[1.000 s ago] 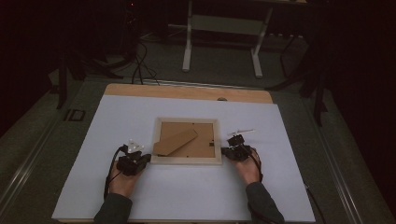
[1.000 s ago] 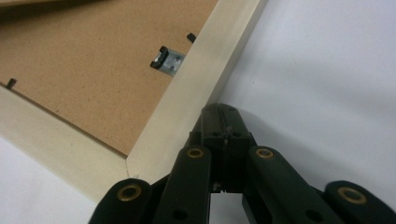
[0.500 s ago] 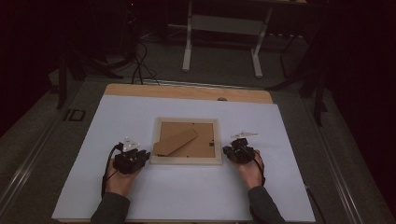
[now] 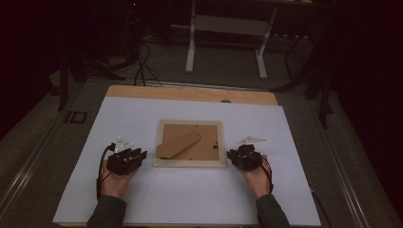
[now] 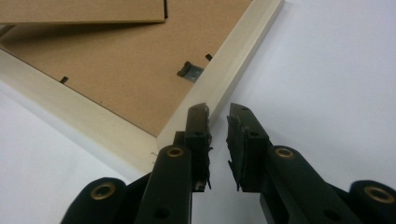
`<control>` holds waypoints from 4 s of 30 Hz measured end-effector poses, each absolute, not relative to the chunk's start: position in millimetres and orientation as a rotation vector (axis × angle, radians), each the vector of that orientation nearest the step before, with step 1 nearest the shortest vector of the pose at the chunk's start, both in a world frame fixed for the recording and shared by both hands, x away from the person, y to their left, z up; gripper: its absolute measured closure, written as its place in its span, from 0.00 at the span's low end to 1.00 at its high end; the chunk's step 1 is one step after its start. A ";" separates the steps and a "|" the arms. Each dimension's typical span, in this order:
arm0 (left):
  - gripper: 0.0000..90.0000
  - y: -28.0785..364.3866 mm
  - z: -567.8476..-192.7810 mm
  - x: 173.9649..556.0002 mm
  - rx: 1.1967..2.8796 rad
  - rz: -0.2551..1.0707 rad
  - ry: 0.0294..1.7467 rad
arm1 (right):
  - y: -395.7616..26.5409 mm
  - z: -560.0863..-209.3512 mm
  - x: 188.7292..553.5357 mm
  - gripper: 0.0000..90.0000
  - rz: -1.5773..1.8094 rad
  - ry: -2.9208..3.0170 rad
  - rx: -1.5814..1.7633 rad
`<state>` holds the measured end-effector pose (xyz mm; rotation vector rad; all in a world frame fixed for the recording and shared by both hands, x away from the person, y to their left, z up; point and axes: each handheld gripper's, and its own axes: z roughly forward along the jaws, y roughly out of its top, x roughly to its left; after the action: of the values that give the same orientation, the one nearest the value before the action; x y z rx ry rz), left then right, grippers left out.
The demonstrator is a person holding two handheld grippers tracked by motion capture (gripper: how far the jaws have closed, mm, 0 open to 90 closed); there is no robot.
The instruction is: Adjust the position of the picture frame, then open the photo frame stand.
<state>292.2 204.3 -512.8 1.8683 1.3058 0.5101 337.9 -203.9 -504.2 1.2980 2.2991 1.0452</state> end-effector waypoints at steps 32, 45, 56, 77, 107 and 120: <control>0.66 212.2 -483.4 286.5 1.796 0.433 1.264 | -230.2 -505.1 335.9 0.78 1.096 2.253 1.373; 0.49 193.8 -463.0 303.1 1.878 0.434 1.195 | -231.5 -502.6 336.0 0.78 1.116 2.247 1.356; 0.40 183.4 -450.6 318.4 1.902 0.416 1.164 | -231.9 -505.5 337.3 0.76 1.113 2.256 1.365; 0.38 164.1 -455.7 348.5 1.981 0.304 1.080 | -233.4 -507.4 338.6 0.75 1.112 2.261 1.371; 0.36 135.6 -467.3 374.5 2.073 0.177 1.052 | -231.9 -508.1 338.6 0.74 1.113 2.278 1.367; 0.35 122.2 -471.9 381.3 2.118 0.135 1.024 | -230.5 -508.4 338.5 0.73 1.103 2.286 1.358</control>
<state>381.3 122.2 -471.9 2.1182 1.0241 0.1350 338.5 -230.5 -508.4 1.3583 2.2864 1.1032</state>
